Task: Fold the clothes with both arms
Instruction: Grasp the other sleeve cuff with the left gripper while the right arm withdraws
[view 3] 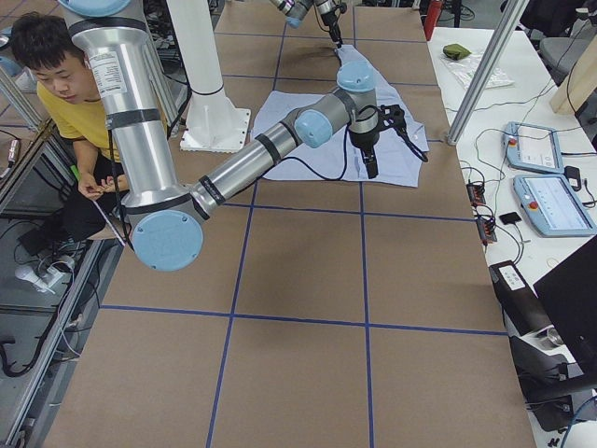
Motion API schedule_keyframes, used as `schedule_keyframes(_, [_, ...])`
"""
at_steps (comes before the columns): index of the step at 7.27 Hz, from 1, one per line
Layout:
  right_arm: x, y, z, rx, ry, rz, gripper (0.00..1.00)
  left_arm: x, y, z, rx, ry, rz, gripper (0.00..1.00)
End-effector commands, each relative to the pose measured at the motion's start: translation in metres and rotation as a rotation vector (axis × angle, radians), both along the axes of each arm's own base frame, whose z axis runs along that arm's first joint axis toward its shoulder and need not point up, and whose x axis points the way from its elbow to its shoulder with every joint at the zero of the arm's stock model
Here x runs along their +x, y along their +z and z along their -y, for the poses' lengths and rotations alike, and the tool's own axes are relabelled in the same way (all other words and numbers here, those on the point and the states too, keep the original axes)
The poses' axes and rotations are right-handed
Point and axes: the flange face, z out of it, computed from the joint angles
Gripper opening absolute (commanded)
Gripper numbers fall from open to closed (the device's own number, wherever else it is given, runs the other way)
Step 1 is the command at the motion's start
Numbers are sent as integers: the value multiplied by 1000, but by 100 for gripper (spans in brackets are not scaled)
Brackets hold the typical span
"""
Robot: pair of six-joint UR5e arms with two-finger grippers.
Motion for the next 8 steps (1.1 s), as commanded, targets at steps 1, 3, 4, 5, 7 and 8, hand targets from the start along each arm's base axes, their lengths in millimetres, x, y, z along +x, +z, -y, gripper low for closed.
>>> schedule_keyframes(1, [1,1,0,-1,1,2,100,10,-2,0,-26,-11,-21,20])
schedule_keyframes(3, [1,1,-1,0,1,2,100,18,-7,-2,-13,6,-25,0])
schedule_keyframes(4, [1,0,-1,0,2,3,100,18,-14,-2,2,17,-35,0])
schedule_keyframes(5, [1,1,-1,-2,3,3,100,19,-30,-3,29,44,-52,0])
schedule_keyframes(7, [0,1,-1,-1,4,1,100,19,-96,1,144,93,-133,0])
schedule_keyframes(8, [0,1,-1,-1,5,0,100,20,-138,4,218,95,-176,0])
